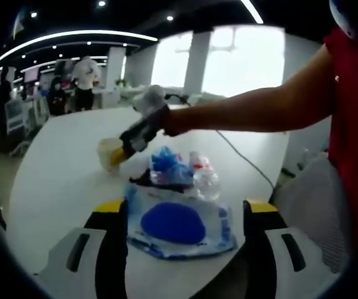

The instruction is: Arrange the tabletop items into an orderly group along one side of the table until the central work area is clear of visible clutter.

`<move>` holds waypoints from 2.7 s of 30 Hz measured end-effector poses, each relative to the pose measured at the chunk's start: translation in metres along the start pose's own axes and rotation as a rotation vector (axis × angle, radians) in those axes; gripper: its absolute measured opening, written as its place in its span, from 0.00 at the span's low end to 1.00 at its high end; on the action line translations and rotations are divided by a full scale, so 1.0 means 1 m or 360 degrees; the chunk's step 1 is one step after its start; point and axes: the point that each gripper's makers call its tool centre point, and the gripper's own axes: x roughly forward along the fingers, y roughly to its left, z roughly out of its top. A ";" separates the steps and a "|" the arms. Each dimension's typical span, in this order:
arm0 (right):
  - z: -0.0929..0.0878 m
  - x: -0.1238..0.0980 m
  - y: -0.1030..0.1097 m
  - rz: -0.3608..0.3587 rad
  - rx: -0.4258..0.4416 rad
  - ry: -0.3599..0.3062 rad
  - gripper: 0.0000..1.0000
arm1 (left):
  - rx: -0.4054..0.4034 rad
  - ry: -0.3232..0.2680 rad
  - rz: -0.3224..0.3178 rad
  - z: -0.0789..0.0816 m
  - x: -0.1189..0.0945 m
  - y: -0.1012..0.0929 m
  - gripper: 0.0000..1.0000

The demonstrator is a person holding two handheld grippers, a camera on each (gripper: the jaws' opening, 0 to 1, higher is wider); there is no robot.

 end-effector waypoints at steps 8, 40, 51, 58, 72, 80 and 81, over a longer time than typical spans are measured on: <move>-0.001 -0.018 -0.005 -0.0044 0.0021 -0.0007 0.49 | 0.0011 0.0006 -0.0011 0.000 0.001 -0.002 0.73; -0.019 -0.097 -0.015 -0.0247 0.0109 -0.0061 0.46 | 0.0101 0.0049 -0.0080 -0.003 0.005 -0.013 0.73; -0.032 -0.119 -0.013 -0.0304 0.0147 -0.0067 0.45 | 0.0123 0.0060 -0.0099 -0.004 0.006 -0.016 0.72; -0.042 -0.135 -0.014 -0.0341 0.0168 -0.0062 0.44 | 0.0146 0.0082 -0.0111 -0.006 0.008 -0.018 0.72; -0.072 -0.157 -0.008 -0.0380 0.0221 -0.0021 0.42 | 0.0190 0.0114 -0.0122 -0.006 0.012 -0.018 0.71; -0.083 -0.158 -0.006 -0.0377 0.0243 0.0011 0.39 | 0.0184 0.0109 -0.0119 -0.003 0.016 -0.014 0.71; -0.087 -0.156 -0.007 -0.0373 0.0250 0.0022 0.38 | 0.0187 0.0106 -0.0120 -0.002 0.018 -0.013 0.70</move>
